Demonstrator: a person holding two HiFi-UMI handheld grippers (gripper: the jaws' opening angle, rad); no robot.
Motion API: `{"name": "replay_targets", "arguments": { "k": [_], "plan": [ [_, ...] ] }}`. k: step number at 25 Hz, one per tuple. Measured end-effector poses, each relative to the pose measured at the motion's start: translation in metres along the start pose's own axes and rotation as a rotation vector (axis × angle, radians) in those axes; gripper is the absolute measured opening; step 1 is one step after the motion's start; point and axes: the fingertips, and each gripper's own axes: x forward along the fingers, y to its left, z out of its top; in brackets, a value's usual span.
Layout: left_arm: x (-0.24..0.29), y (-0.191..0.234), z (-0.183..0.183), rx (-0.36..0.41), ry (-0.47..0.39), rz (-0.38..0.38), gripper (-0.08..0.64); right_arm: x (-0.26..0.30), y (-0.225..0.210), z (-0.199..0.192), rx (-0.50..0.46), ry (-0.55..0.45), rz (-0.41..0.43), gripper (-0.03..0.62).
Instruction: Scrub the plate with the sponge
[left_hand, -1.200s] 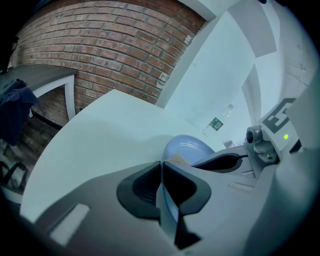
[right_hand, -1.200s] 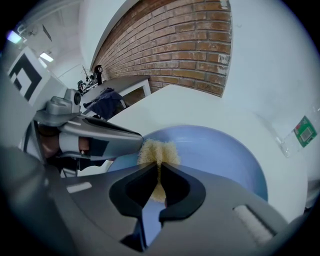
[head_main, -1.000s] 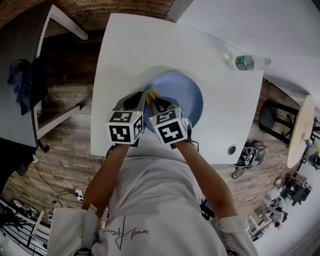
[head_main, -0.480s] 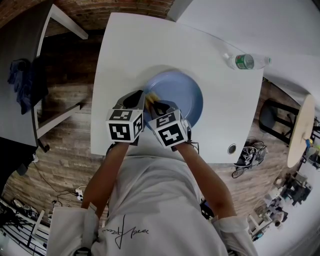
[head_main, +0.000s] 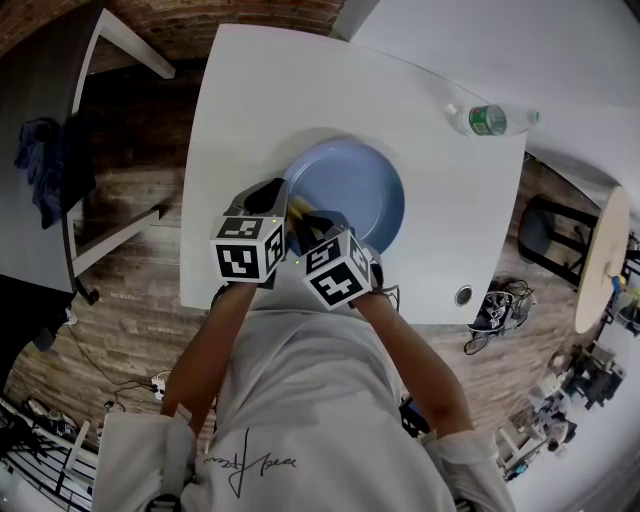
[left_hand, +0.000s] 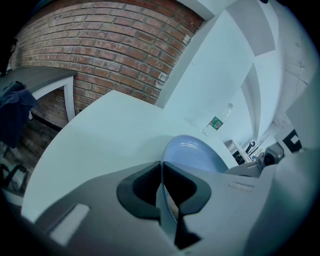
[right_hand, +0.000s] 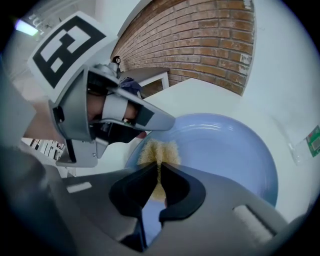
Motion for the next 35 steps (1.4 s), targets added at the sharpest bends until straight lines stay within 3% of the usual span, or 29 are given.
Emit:
{"name": "replay_targets", "arguments": {
  "k": [35],
  "plan": [
    [-0.002, 0.001, 0.0, -0.001, 0.006, 0.007, 0.032, -0.021, 0.014, -0.055, -0.08, 0.139, 0.179, 0.032]
  ]
}}
